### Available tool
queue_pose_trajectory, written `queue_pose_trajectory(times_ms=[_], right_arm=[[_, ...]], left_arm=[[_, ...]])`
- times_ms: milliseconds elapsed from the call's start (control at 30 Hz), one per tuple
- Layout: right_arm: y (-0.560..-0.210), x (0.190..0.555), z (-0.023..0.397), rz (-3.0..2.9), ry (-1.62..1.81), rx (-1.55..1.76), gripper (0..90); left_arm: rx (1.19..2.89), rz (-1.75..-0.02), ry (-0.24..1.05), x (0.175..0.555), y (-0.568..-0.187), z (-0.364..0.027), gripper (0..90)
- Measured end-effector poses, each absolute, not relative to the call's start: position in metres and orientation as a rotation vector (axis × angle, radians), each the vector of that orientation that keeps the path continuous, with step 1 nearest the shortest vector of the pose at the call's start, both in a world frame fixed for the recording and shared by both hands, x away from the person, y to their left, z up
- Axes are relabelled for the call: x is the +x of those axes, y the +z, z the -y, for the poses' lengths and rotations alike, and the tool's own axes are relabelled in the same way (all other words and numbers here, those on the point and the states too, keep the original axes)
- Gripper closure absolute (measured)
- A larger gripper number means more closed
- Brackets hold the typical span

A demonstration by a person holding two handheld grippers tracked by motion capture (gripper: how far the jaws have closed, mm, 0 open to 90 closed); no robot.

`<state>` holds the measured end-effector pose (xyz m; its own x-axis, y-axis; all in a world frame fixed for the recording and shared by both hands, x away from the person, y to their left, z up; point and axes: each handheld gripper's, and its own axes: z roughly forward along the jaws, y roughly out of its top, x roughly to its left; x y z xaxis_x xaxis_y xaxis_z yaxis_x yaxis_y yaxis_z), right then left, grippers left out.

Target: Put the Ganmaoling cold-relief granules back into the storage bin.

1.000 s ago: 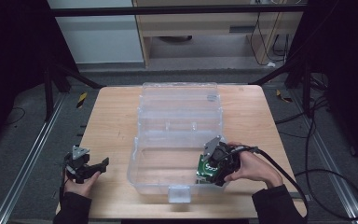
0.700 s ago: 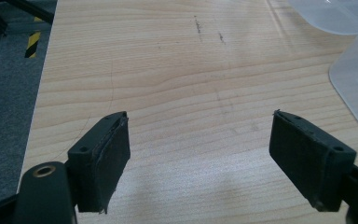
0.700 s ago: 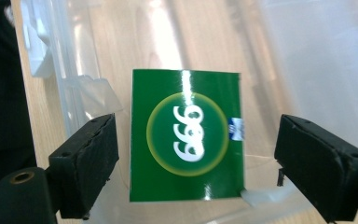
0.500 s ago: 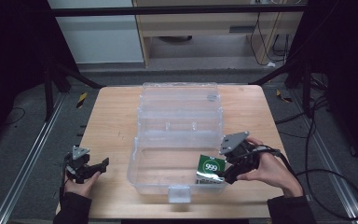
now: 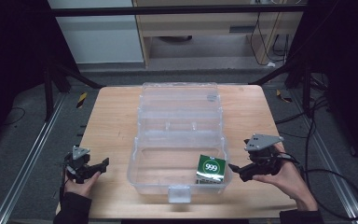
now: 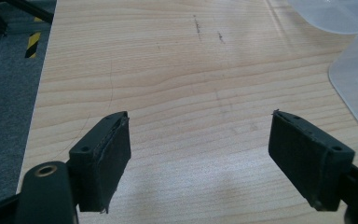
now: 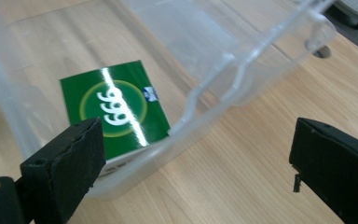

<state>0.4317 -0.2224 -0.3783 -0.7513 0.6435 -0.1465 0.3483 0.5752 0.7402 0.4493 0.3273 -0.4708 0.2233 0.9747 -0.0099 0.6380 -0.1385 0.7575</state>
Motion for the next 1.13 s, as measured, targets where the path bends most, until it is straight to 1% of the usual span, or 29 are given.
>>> queue_pose_trajectory(times_ms=[167,333,400,433,533,567,700,1133], right_arm=[[-0.389,0.432,0.237,-2.295,1.05,0.925,3.5],[-0.4,0.437,0.25,-2.163,1.075,1.075,3.3],[-0.41,0.442,0.259,-2.084,1.074,1.164,3.3],[-0.41,0.442,0.259,-2.084,1.074,1.164,3.3],[-0.429,0.446,0.271,-2.033,1.043,1.264,3.1],[-0.429,0.446,0.271,-2.033,1.043,1.264,3.1],[-0.444,0.448,0.279,-1.986,1.031,1.331,3.0],[-0.471,0.45,0.305,-1.83,0.993,1.491,2.5]], left_arm=[[1.858,-1.485,0.668,0.449,-0.471,-0.327,20.8],[1.859,-1.478,0.662,0.449,-0.471,-0.327,23.1],[1.859,-1.475,0.659,0.449,-0.471,-0.327,25.2],[1.859,-1.475,0.659,0.449,-0.471,-0.327,25.7],[1.861,-1.473,0.656,0.449,-0.471,-0.327,28.4],[1.861,-1.473,0.656,0.449,-0.471,-0.327,29.0],[1.865,-1.474,0.655,0.45,-0.472,-0.328,30.1],[1.869,-1.489,0.657,0.452,-0.475,-0.33,29.1]])
